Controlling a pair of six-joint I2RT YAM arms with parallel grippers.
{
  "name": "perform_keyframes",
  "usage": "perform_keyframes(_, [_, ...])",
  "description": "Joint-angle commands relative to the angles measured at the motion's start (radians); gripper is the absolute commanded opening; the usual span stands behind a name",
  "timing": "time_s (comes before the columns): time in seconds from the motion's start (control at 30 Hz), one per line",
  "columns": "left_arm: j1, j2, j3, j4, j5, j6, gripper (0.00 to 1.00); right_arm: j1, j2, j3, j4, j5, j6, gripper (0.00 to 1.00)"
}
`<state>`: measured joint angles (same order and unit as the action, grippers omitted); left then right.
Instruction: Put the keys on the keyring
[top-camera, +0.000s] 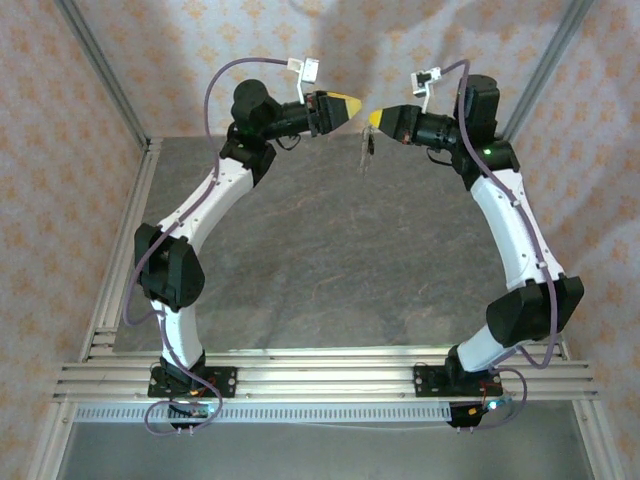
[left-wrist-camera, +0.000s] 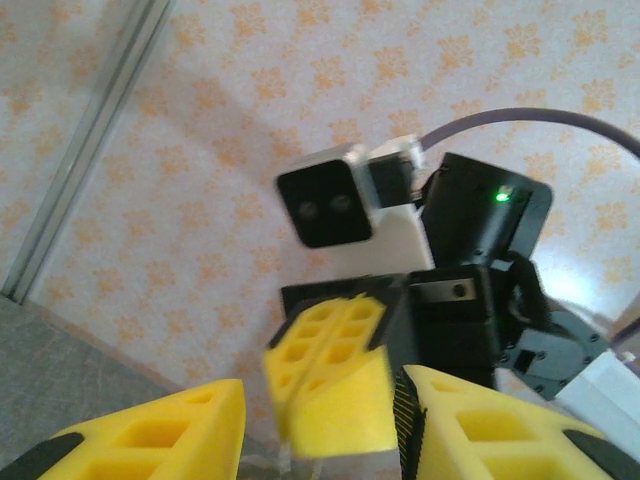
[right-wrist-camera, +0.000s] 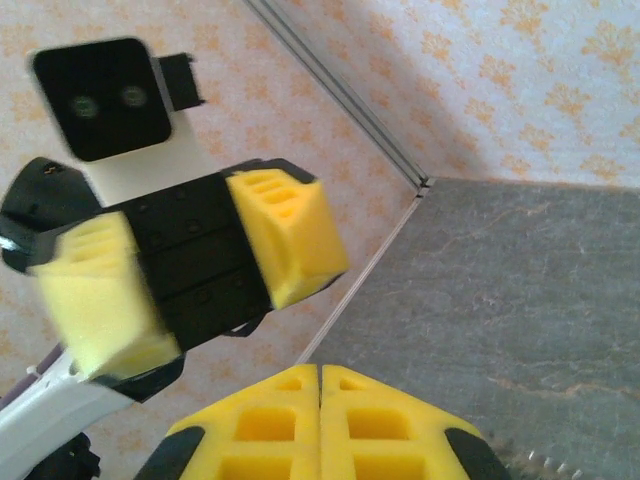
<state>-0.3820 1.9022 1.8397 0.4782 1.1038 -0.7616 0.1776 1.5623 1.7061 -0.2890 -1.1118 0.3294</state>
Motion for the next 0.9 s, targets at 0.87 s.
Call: perform_keyframes(0.87, [-0.033,0.002,-0.053,0.163,-0.031,-0.096,0.35,-0.012,-0.156,-0.413,0.889,0.139,0.489,0.00])
